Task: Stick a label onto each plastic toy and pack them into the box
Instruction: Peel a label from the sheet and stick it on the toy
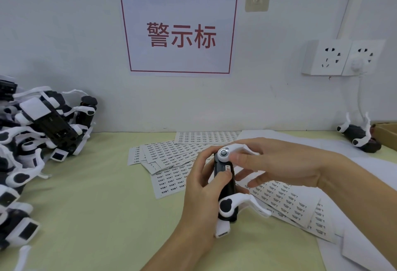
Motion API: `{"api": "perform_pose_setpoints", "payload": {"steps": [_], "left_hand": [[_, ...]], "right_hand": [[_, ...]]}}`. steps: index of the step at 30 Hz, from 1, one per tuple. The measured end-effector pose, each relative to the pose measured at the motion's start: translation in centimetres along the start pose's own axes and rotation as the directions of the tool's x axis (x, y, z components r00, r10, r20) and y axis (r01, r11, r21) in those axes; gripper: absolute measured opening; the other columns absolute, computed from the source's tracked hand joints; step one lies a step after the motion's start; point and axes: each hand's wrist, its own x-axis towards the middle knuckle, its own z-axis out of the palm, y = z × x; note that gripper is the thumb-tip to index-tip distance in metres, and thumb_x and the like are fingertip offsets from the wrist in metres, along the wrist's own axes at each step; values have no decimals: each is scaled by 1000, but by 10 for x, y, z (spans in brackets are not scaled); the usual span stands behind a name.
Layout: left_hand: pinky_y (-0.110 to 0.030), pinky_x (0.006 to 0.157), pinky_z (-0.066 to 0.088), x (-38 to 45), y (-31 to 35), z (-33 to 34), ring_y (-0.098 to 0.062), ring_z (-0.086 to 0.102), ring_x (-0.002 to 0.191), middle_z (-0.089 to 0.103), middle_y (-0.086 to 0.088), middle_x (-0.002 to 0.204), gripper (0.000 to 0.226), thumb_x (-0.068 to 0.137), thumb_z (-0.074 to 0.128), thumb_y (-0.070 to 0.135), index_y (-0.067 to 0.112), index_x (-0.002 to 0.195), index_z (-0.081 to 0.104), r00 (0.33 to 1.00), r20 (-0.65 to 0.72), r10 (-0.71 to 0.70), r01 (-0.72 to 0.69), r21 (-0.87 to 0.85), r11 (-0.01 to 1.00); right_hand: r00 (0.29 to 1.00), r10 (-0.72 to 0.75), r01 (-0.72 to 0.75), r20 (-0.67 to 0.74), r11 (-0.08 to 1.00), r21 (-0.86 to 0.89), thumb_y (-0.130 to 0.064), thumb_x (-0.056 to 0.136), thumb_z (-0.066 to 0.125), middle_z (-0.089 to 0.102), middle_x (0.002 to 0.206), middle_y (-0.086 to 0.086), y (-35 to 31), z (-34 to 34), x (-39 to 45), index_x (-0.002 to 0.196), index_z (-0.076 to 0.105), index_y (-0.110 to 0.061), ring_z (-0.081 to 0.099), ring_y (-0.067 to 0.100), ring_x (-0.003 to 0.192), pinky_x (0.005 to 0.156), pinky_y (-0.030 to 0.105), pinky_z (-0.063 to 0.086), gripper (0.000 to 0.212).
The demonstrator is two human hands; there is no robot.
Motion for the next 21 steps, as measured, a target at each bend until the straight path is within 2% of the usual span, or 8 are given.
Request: {"api": "perform_pose_setpoints", "payload": {"steps": [4,8,10,13,15,17,19,21], "left_hand": [[-43,72,55,4,-1,-1,-42,66,89,72,-12,111,50,71,51,9,30,111,71,998,43,-47,50,-71,996],[-39,72,58,5,-3,-1,-37,71,94,72,-9,115,56,70,48,7,33,116,68,996,78,-53,61,-100,993],[-41,73,58,4,-5,-1,-38,71,93,70,-6,119,58,70,51,11,40,120,60,997,18,-76,77,-95,992],[-41,75,55,3,-4,0,-27,72,90,65,5,120,39,71,61,20,40,105,61,982,-177,-63,83,109,991],[-29,62,53,3,-1,6,-16,70,73,68,15,104,21,84,66,18,36,95,62,974,-228,-3,62,254,965],[-20,47,48,2,3,11,-7,64,58,70,17,85,16,92,62,15,30,88,63,965,-247,83,11,357,934],[-20,49,48,1,6,14,-3,63,61,69,15,77,19,94,61,17,28,79,63,947,-247,203,-67,468,881],[-17,60,48,0,7,14,-3,64,74,68,13,78,22,95,61,18,27,75,64,928,-251,276,-110,523,845]], "right_hand": [[993,16,-11,-115,999,43,-54,92,55,73,111,-10,3,4,5,111,67,-50,71,15,85,76,24,58,23],[983,33,-30,-180,999,22,-51,94,55,73,107,-8,3,4,7,112,66,-55,58,11,70,70,20,53,21],[976,40,-39,-216,999,6,-53,93,54,69,111,-12,2,4,6,112,62,-61,52,5,61,69,19,51,23],[964,45,-45,-261,999,6,-50,95,52,65,115,-16,1,5,4,111,63,-60,49,-6,50,67,21,49,21],[957,41,-43,-288,999,-3,-49,97,49,65,115,-17,1,4,1,110,65,-56,49,-12,50,69,22,48,22],[944,40,-37,-327,999,17,-49,98,47,65,116,-16,3,3,-2,109,66,-53,49,-14,51,69,22,48,23],[914,34,-12,-405,998,56,-49,99,46,66,111,-21,5,5,-5,108,66,-54,51,-15,54,67,21,48,23],[847,45,36,-530,989,140,-47,100,45,68,108,-19,10,10,-6,105,66,-53,55,-7,60,65,21,50,23]]}}
